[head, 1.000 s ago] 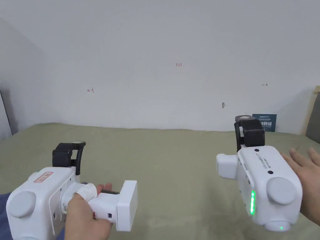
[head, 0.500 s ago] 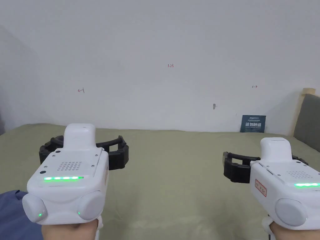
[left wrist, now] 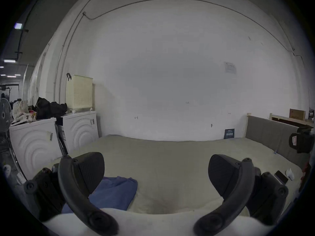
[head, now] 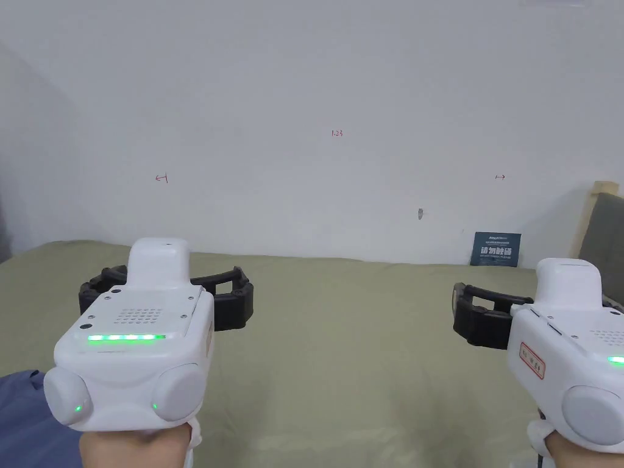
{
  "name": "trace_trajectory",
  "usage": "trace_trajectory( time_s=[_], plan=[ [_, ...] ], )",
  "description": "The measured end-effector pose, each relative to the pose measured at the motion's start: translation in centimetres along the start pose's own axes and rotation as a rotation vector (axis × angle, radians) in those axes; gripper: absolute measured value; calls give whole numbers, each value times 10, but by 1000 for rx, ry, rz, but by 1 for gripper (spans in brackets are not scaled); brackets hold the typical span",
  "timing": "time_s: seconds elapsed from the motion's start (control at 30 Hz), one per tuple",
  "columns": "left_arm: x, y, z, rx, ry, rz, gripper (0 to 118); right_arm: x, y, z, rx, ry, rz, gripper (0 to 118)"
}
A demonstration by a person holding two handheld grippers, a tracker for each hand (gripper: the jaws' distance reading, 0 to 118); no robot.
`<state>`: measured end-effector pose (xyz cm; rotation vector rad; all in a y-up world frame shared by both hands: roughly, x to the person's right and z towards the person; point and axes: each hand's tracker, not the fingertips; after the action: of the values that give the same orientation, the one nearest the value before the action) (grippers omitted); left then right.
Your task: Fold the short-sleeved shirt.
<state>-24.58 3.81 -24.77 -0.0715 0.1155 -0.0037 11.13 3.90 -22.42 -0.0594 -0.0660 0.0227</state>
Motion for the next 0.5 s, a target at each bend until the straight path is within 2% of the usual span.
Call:
trace_trajectory(
  time_s=[0.13, 0.23, 0.4, 0.5],
  plan=[
    [1, -1, 7, 20, -15, 7, 118, -6, 0, 9, 33, -10, 56, 117],
    [8, -8, 3, 11, -36, -43, 118, -12, -8, 11, 50, 10, 69, 117],
    [16, -13, 4, 24, -42, -54, 118, -14, -11, 6, 20, 6, 28, 118],
    [18, -10, 9, 58, 13, -59, 118, -11, -11, 6, 10, -9, 25, 117]
  ],
)
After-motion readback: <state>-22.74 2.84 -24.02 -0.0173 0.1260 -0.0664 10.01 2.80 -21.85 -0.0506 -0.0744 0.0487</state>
